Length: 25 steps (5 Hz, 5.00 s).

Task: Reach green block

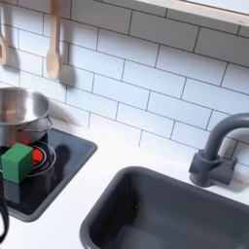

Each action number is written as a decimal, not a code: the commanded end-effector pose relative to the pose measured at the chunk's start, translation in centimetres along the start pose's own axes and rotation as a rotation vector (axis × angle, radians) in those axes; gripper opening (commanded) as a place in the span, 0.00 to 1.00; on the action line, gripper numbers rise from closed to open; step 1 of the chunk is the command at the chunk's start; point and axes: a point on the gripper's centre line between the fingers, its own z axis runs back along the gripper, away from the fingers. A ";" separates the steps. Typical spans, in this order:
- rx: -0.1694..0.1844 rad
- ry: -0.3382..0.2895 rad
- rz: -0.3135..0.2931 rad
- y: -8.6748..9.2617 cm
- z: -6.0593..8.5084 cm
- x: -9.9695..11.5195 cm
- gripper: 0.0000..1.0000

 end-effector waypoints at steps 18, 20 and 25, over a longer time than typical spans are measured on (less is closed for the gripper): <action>0.101 -0.008 0.146 11.9 -6.9 20.2 1.00; 0.089 0.042 0.133 12.0 -9.0 20.8 1.00; 0.082 0.097 0.091 12.1 -11.9 20.7 1.00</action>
